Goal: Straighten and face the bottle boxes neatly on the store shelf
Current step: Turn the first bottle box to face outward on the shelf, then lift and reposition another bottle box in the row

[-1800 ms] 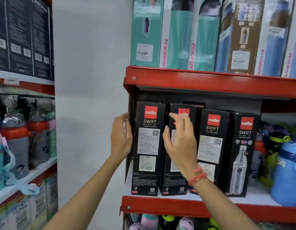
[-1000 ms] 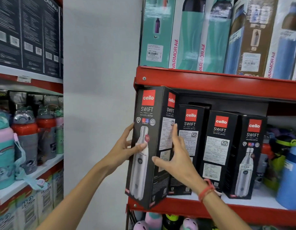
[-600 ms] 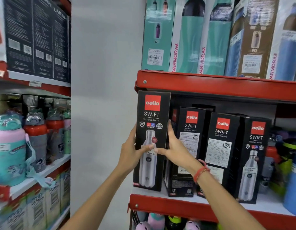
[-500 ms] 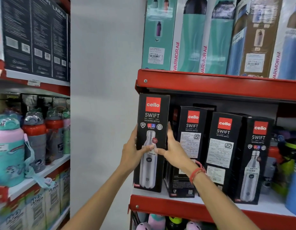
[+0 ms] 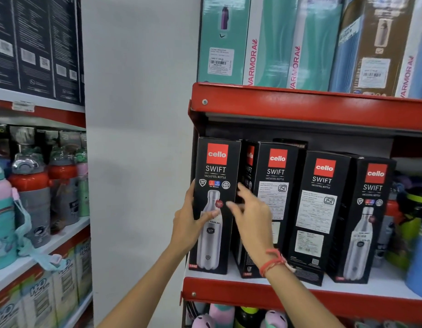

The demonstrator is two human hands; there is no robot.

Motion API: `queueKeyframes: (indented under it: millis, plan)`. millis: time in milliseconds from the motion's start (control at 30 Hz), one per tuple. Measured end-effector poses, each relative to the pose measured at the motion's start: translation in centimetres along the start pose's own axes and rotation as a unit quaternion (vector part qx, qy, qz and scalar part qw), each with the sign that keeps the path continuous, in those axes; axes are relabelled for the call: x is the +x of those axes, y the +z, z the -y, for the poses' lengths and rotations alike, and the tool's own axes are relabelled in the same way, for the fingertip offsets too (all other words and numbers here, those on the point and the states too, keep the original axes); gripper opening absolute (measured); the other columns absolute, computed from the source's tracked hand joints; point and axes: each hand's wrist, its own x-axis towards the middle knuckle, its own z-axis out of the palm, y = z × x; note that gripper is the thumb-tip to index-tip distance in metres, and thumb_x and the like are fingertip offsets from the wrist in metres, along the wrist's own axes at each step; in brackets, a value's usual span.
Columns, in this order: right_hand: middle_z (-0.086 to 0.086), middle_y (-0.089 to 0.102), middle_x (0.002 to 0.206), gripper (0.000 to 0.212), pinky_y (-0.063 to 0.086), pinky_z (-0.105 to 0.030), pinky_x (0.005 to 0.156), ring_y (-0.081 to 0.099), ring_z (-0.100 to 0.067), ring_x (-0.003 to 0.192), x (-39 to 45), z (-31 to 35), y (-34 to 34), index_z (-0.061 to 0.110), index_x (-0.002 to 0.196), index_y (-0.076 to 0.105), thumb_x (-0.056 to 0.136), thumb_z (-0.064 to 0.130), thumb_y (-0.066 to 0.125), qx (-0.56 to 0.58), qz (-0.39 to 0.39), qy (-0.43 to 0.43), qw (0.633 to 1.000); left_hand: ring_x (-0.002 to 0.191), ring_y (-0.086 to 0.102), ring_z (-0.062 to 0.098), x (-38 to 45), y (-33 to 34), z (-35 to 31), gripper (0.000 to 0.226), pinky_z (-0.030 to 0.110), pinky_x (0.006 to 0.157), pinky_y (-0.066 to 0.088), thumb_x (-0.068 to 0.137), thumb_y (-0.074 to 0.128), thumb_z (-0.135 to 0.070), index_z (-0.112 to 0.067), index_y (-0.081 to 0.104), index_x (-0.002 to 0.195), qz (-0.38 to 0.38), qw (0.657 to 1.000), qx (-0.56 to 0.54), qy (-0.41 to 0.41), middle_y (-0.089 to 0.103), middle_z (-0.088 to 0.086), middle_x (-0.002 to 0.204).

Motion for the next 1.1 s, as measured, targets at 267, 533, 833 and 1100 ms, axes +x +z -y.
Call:
queueKeyframes:
  millis: [267,533,833,1100]
  plan:
    - [-0.026,0.025,0.146,0.122,0.048,-0.047,0.089,0.041,-0.041,0.119,-0.1,-2.5,-2.0,0.023,0.153,-0.007,0.069,0.053,0.077,-0.090,-0.037,0.168,0.981,0.129,0.048,0.020,-1.0,0.9,-1.5,0.078,0.028,0.095,0.038,0.082,0.073,-0.034,-0.024,0.029,0.145,-0.061,0.997,0.053,0.004,0.046,0.001,0.144]
    - [-0.024,0.024,0.147,0.126,0.041,-0.053,0.101,0.036,-0.039,0.131,0.4,-3.6,-6.5,0.048,0.144,-0.021,0.069,0.047,0.080,0.056,-0.028,0.100,0.993,0.141,0.018,0.020,-2.9,1.6,-5.8,0.077,0.026,0.104,0.022,0.083,0.071,-0.035,-0.021,0.029,0.147,-0.150,0.979,0.108,0.090,0.024,0.008,0.154]
    - [0.026,0.027,0.143,0.123,0.026,-0.034,0.111,0.027,0.003,0.134,-0.6,-5.7,-14.1,0.057,0.146,0.001,0.057,0.051,0.086,0.257,0.142,0.020,0.956,0.128,0.042,-0.002,-4.6,4.2,-10.0,0.108,0.020,0.103,0.039,0.067,0.081,-0.045,-0.033,0.014,0.151,0.136,0.988,-0.011,0.073,0.044,-0.016,0.142]
    - [0.039,0.032,0.145,0.108,0.042,-0.026,0.104,0.040,0.010,0.129,2.5,-7.3,-15.6,0.053,0.148,0.001,0.080,0.019,0.078,0.308,0.293,-0.015,0.905,0.124,0.043,-0.015,-4.6,6.5,-10.8,0.117,0.006,0.096,0.037,0.065,0.084,-0.045,-0.042,0.005,0.151,0.087,0.990,-0.054,0.097,0.044,-0.047,0.129]
